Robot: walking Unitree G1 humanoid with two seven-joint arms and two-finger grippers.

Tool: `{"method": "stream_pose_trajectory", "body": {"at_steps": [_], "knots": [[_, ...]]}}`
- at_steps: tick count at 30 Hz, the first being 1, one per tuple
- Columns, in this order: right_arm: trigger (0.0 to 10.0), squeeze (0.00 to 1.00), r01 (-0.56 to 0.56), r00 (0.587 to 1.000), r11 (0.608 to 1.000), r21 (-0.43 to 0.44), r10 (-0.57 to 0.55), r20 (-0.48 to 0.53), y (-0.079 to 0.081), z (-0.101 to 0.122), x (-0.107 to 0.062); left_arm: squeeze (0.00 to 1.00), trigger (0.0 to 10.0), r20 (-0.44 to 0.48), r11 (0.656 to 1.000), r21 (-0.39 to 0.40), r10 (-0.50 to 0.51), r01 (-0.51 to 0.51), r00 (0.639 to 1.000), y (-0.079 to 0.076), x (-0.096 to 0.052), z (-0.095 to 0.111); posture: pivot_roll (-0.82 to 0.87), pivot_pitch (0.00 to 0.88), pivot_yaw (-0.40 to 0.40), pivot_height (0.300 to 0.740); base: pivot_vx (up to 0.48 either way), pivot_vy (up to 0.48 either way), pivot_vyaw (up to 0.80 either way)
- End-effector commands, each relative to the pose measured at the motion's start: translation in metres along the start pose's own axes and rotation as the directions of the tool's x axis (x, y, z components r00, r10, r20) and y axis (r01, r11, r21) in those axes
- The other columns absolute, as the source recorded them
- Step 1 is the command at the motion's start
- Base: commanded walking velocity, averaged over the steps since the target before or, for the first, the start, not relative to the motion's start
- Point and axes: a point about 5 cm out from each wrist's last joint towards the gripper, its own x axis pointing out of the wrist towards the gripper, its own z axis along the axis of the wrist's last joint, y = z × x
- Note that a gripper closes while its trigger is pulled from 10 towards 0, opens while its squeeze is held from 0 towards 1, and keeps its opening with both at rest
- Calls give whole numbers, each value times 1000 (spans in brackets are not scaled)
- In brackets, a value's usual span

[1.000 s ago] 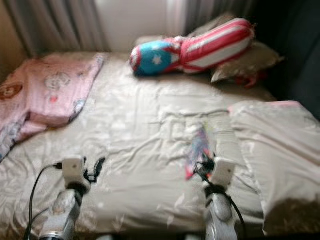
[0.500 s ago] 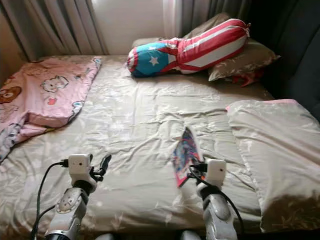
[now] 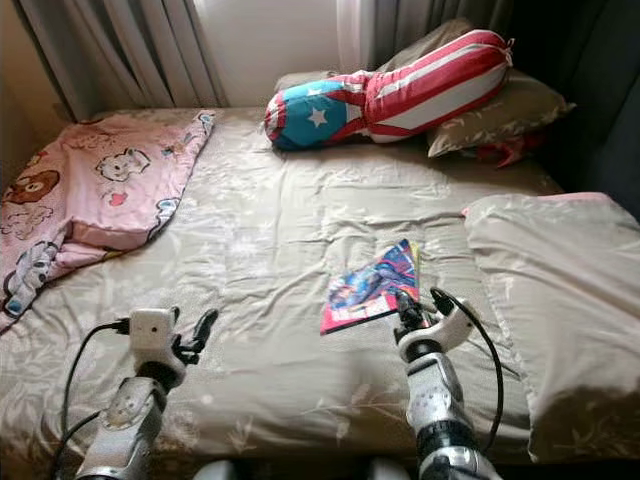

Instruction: Clean up the room

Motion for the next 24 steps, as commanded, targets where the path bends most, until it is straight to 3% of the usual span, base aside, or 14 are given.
{"method": "stream_pose_trajectory", "body": {"at_steps": [1,3,9,24], "knots": [[10000,0,-1,1000,1000,21,0,29,2,5,3,0,10000,-8,1000,22,-6,6,1000,4,-3,1,9,37,43,638,0,0,0],[10000,0,130,991,987,94,-132,25,-18,8,-3,0,10000,-18,999,45,-10,11,1000,8,-10,2,34,51,53,638,0,0,0],[10000,0,288,957,955,72,-289,-8,-42,7,-15,0,10000,-41,997,79,-18,21,999,17,-23,3,57,85,78,638,0,0,0],[10000,0,415,909,909,41,-412,-61,-67,-6,-34,0,10000,-86,994,94,-45,53,995,19,-34,4,59,104,110,638,0,0,0]]}}
